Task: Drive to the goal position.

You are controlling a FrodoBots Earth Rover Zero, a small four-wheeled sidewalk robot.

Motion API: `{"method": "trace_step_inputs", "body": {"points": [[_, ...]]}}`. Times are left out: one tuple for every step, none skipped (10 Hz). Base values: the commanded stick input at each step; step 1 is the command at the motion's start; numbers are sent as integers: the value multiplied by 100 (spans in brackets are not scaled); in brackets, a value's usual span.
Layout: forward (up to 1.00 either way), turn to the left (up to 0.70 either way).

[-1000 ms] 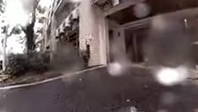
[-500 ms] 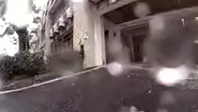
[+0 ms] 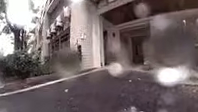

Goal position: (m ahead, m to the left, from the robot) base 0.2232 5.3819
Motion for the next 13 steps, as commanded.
{"method": "trace_step_inputs", "body": {"points": [[70,-14],[70,-14],[70,-14],[70,-14],[70,-14],[70,-14],[70,-14],[70,-14],[70,-9],[70,0],[70,0],[70,-6],[70,-10]]}}
